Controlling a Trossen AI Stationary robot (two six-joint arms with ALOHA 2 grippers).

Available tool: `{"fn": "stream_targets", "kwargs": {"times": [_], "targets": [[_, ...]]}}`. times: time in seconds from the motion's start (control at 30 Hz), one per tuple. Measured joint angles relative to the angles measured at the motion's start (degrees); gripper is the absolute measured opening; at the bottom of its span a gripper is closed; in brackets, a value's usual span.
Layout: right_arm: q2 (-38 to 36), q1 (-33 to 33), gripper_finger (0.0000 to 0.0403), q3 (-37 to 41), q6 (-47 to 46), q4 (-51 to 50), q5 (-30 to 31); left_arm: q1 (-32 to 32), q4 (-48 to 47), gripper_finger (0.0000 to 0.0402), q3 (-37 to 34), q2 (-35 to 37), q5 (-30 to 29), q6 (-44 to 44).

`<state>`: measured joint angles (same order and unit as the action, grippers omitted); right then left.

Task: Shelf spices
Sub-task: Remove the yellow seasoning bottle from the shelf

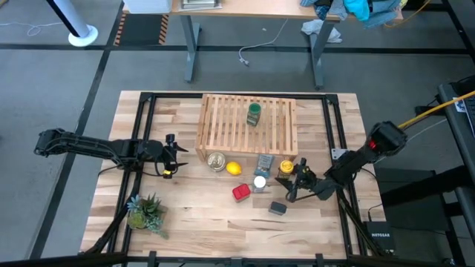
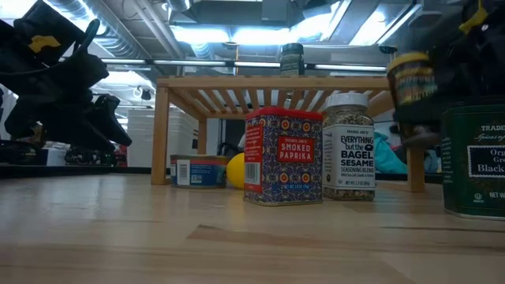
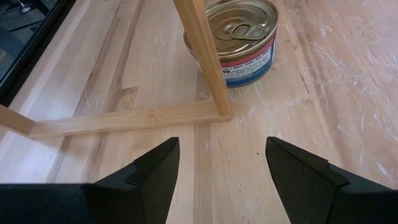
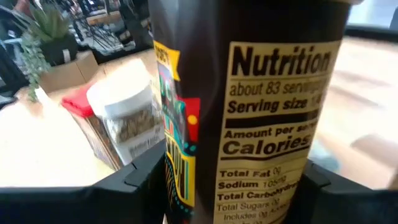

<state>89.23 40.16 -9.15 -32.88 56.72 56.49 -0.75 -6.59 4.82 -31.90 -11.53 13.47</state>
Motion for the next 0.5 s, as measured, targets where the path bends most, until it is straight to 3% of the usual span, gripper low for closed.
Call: {"fn": "stream_targets", "kwargs": {"times": [0.2,0.5], "targets": [[7.5,0.0,0.0216,-2.8,-4.2,0.2,1.3,0.0,0.0,0.0233,0.0,0.0,0.0,0.0],[10.9,0.0,0.0216,-4.2,-4.7,0.1,0.9,0.0,0.0,0.0233,0.0,0.0,0.0,0.0]]}}
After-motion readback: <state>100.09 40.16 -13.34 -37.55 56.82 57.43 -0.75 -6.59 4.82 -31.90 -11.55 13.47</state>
